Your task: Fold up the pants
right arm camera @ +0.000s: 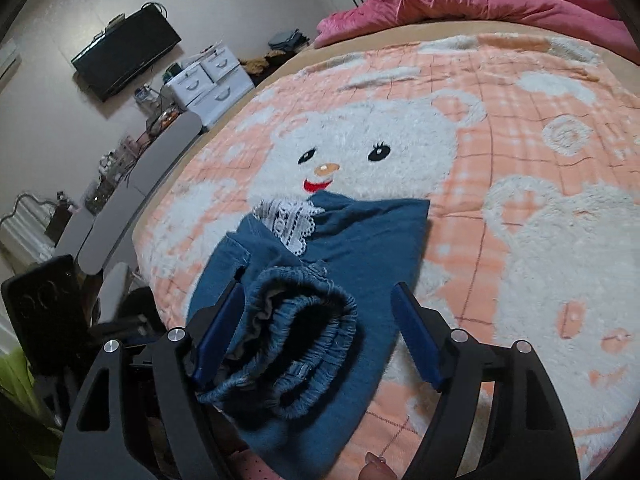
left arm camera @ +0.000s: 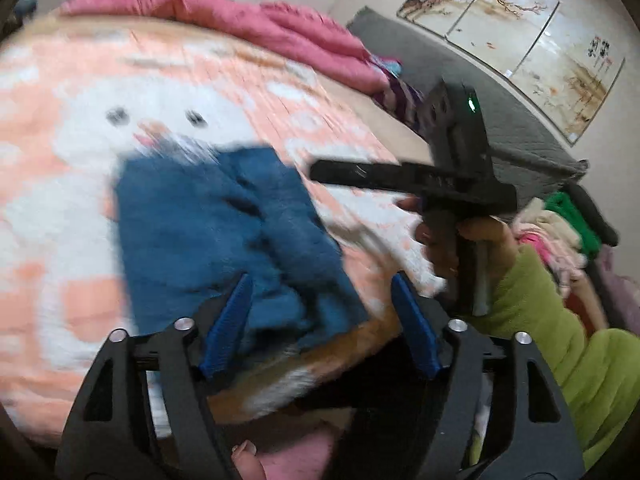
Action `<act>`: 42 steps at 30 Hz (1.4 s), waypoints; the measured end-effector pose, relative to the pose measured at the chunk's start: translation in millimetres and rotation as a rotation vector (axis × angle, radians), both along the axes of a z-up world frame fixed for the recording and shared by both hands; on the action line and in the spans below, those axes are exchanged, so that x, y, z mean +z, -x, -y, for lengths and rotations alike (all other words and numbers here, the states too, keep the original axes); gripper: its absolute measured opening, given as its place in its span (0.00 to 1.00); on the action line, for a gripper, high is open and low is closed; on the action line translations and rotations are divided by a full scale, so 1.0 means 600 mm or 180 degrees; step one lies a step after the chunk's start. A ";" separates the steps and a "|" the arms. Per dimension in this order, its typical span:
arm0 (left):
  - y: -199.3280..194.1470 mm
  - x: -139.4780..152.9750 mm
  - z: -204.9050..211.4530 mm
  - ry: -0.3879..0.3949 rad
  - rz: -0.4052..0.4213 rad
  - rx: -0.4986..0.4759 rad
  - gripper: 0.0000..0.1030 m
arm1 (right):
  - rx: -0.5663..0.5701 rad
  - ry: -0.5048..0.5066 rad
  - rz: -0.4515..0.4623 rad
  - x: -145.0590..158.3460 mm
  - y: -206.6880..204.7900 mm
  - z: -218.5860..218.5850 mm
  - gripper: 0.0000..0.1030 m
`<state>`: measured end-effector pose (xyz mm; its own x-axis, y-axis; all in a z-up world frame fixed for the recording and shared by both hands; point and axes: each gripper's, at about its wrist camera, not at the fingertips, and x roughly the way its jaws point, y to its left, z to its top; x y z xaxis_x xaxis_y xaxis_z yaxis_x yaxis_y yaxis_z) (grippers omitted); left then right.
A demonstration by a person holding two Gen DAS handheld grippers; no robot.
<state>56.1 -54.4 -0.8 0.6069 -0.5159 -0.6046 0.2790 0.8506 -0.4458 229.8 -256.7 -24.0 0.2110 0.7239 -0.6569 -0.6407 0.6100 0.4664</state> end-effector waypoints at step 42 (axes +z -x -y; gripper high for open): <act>0.012 -0.065 0.031 -0.0962 -0.0166 0.0177 0.35 | 0.0611 0.0801 0.0333 0.036 -0.016 -0.195 0.48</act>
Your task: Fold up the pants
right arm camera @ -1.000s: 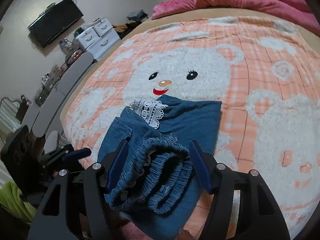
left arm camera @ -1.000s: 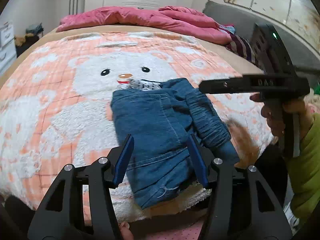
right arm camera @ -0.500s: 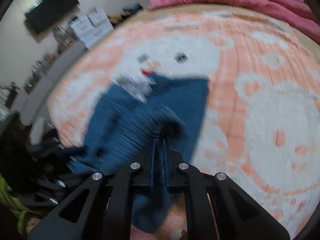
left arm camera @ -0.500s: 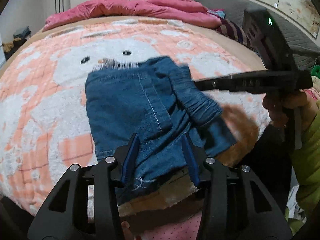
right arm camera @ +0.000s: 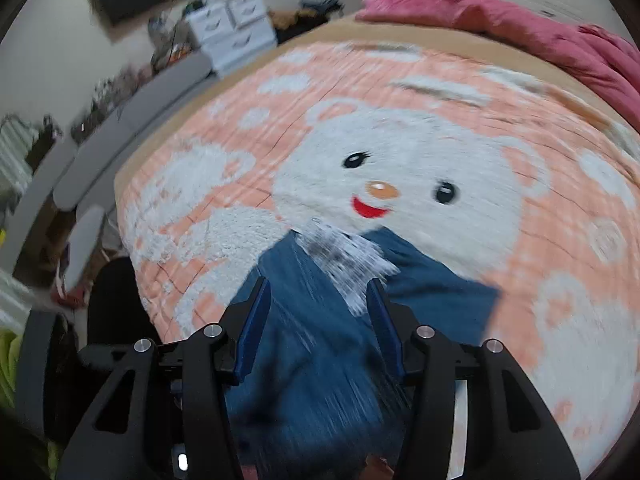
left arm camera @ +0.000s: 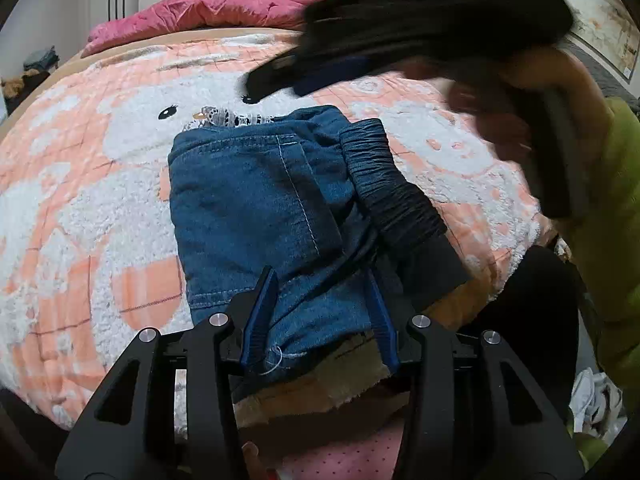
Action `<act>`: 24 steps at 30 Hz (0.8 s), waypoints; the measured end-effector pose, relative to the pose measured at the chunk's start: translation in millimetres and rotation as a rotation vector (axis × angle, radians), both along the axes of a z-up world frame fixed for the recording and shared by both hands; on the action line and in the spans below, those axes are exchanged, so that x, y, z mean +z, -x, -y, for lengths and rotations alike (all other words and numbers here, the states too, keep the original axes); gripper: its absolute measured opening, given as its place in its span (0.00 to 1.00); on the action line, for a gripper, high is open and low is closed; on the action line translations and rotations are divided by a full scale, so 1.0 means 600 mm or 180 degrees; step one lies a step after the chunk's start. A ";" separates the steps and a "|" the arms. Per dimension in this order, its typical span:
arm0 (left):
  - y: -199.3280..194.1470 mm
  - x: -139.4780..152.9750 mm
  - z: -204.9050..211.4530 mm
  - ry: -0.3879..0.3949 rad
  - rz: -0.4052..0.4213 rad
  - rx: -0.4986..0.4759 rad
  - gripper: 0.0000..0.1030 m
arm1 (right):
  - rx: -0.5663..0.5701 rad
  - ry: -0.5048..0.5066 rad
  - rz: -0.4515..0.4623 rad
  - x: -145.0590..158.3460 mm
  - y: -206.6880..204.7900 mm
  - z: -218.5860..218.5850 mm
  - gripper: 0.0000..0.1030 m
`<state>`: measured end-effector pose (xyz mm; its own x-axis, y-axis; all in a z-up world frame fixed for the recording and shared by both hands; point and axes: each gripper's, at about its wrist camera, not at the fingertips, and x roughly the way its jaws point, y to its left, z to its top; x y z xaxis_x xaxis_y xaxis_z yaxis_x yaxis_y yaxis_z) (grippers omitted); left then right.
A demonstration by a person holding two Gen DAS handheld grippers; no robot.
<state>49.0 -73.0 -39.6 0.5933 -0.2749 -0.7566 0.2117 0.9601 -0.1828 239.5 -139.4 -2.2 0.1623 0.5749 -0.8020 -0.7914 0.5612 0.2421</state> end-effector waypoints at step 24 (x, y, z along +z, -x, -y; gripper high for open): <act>0.000 0.003 -0.026 0.0193 -0.0033 -0.0016 0.38 | 0.0100 0.0626 0.0462 -0.039 0.026 -0.080 0.09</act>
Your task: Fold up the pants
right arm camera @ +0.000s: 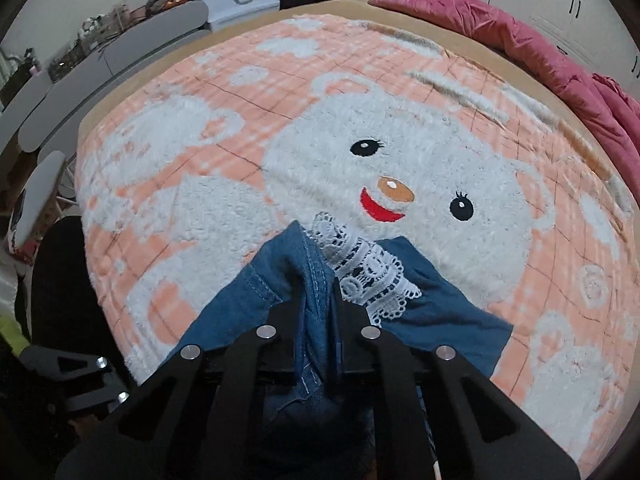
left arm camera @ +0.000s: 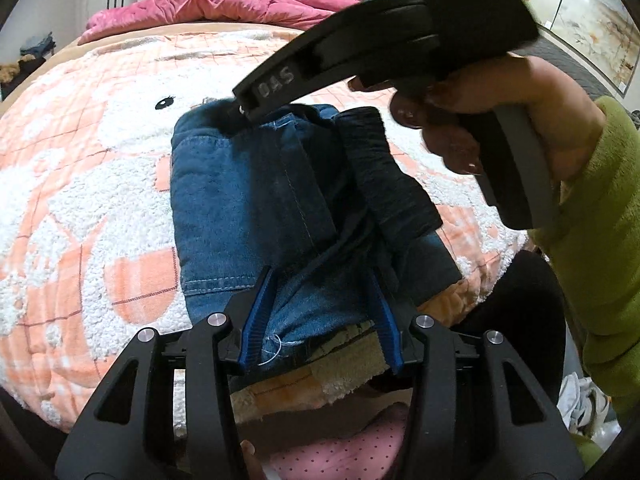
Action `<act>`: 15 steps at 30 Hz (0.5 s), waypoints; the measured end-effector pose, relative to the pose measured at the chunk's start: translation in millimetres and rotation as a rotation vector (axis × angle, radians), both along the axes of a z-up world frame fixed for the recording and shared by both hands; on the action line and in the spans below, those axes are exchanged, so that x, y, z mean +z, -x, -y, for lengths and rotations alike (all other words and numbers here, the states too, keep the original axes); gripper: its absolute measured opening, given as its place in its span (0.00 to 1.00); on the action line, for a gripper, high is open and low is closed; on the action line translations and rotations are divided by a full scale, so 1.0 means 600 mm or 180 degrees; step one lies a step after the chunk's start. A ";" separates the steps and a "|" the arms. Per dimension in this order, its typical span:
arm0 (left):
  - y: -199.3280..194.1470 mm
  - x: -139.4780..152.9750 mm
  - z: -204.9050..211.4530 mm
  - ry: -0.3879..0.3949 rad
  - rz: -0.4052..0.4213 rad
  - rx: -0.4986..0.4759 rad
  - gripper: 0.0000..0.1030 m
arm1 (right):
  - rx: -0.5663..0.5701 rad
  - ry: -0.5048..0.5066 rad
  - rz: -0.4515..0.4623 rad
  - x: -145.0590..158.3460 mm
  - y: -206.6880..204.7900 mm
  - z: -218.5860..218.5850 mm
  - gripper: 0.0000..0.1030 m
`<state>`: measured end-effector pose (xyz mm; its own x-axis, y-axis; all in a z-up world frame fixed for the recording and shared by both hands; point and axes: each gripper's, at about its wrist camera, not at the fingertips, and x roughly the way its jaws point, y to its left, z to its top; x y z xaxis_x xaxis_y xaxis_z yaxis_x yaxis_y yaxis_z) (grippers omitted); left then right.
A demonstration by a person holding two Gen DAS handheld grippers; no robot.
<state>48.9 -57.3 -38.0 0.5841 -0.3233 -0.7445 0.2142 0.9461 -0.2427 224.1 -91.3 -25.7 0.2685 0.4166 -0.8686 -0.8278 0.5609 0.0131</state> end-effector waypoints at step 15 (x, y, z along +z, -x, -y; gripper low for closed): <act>-0.004 0.002 -0.007 0.0038 -0.0055 0.0020 0.39 | -0.0256 -0.0368 -0.0250 -0.024 -0.037 0.027 0.26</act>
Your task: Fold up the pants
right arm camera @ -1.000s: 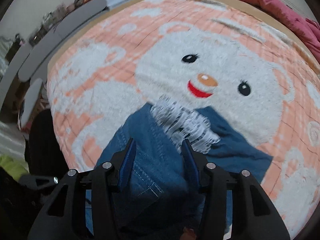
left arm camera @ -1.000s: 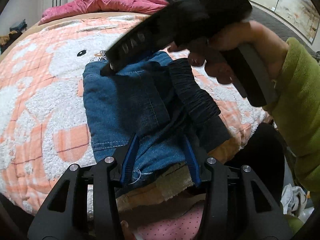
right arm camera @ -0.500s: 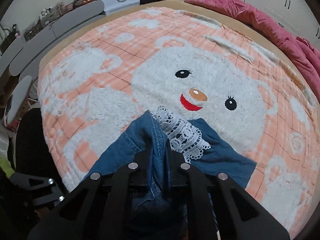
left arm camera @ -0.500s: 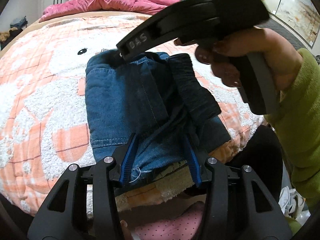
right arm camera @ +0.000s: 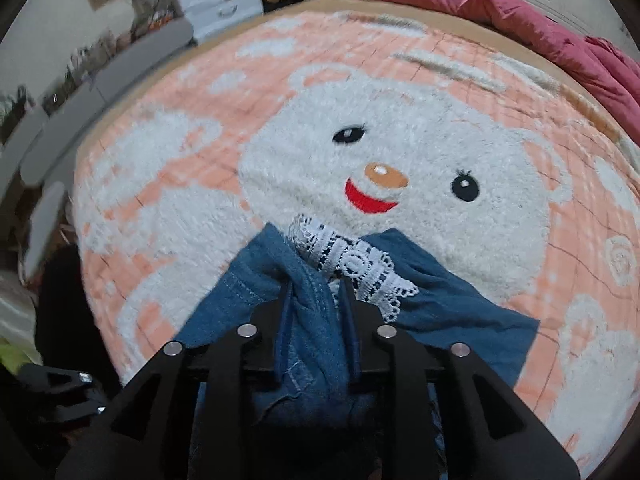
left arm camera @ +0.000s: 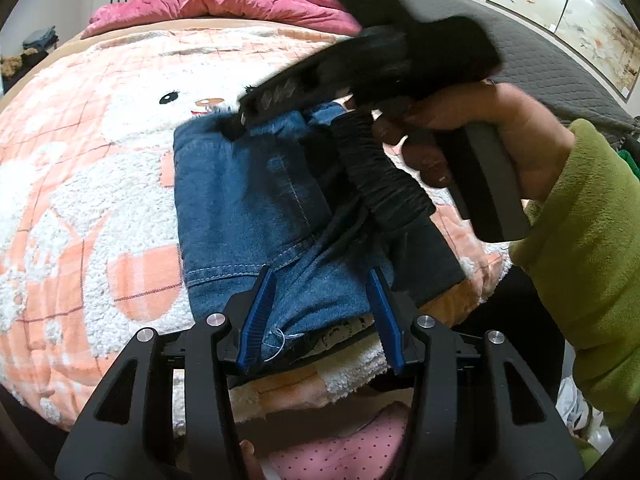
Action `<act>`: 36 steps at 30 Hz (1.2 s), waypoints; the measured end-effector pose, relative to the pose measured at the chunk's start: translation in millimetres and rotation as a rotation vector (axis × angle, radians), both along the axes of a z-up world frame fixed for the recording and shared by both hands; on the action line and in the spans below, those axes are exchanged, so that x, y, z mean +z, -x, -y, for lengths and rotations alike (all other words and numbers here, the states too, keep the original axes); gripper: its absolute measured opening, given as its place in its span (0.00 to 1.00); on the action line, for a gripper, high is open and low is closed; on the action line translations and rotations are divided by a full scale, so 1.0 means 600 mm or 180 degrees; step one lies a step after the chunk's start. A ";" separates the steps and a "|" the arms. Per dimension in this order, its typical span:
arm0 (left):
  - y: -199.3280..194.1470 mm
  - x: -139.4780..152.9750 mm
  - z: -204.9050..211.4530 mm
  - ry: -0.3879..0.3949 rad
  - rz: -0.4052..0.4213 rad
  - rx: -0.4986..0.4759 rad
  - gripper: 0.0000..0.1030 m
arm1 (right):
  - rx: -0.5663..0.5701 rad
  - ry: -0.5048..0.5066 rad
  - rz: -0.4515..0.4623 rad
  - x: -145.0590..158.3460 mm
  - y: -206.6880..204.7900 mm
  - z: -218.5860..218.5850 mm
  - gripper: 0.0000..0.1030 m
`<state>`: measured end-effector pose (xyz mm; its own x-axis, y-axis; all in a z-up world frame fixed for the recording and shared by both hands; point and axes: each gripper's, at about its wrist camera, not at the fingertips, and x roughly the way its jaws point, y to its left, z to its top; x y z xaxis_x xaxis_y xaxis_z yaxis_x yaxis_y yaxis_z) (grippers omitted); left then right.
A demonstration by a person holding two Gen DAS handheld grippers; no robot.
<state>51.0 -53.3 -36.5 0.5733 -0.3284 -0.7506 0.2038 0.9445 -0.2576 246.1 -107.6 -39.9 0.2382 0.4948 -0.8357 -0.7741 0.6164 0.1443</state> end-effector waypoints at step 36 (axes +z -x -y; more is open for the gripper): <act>0.008 -0.001 0.009 -0.0013 -0.0008 -0.0004 0.43 | -0.0438 -0.0608 0.0255 0.047 0.129 0.173 0.53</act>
